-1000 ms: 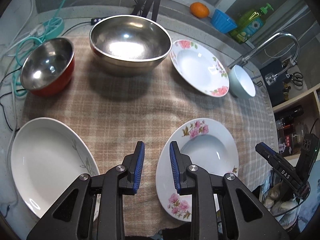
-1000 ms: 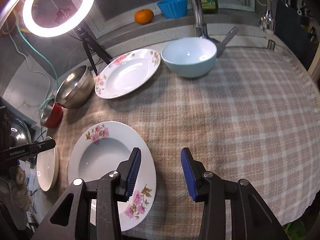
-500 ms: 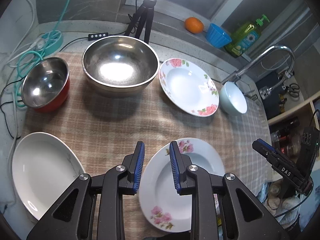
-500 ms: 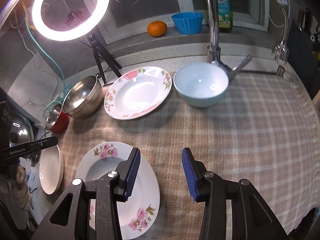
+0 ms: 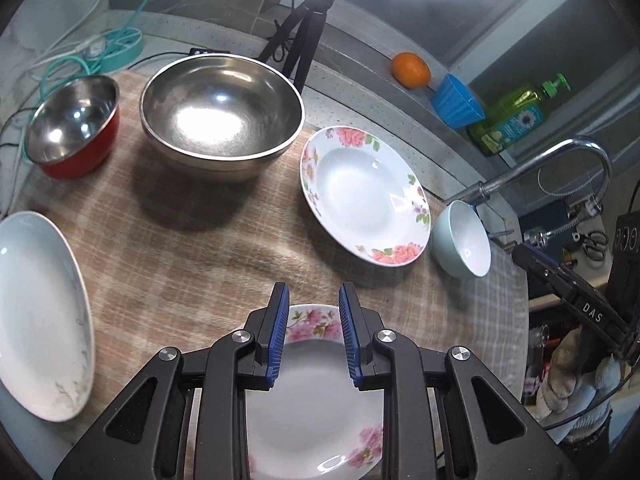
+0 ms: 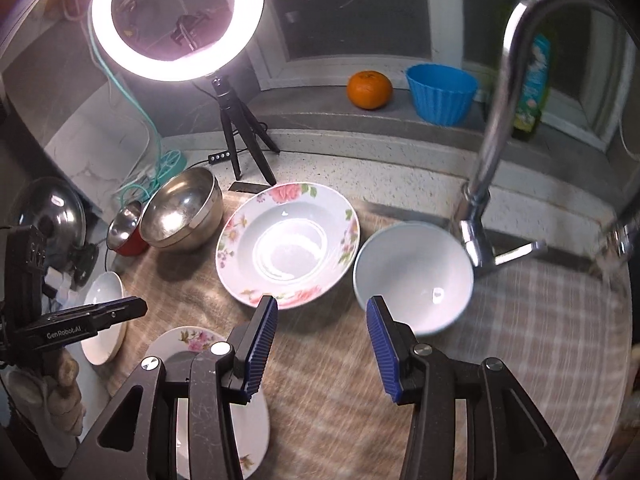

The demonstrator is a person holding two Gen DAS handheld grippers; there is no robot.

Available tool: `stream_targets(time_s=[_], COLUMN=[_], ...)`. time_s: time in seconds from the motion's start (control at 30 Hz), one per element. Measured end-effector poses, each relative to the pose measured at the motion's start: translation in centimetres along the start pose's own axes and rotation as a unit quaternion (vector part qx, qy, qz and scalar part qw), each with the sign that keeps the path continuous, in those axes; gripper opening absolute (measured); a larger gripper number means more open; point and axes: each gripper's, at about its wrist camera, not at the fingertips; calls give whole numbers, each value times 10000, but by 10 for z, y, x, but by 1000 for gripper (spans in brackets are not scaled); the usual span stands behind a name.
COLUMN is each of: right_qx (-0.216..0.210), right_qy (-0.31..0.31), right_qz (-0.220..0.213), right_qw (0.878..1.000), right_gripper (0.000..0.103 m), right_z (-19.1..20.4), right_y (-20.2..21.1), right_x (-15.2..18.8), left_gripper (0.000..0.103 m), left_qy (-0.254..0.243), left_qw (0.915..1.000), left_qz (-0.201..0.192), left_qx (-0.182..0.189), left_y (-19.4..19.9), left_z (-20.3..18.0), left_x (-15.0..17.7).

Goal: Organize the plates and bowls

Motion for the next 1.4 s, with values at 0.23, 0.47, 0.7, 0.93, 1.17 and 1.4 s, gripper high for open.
stream_targets(time_s=[0.23,0.47,0.7,0.93,1.17,1.4], right_qx=[-345,-690,-581,-449,-321,-400], right_qy=[282,170,234,523,506,449], right_qz=[260,742,1175,1373,1523,1637], right_qw=[9987,9947,9911,9881,9865,9847], right_gripper=[42,42,38,33,30,25], right_z=[-14,-32,-37,-26,-31,-34], right_y=[-32,-80,-126,-154,-172,-181], right_x=[-36,-72,-91,-103,-109,-109], left_gripper=[23,23,23,23,23,23], left_qy=[318,572,754,885,969,1003], left_qw=[9995,9981,9967,9956,9949,9946], left_qz=[-36,-96,-40,-14,90,137], left_qx=[-54,-222,-295,-303,-280,-237], left_y=[-19,-31,-46,-57,-71,-80], left_z=[-8,-7,-5,0,5,6], left_x=[-4,-12,-23,-32,-36,-40])
Point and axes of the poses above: each gripper's, at about its wrist camera, not at the fingertips, and y roughly against the way its jaws point, z to its left, x to its underside, and after that the axes turned 1 degree about -x, right-handed
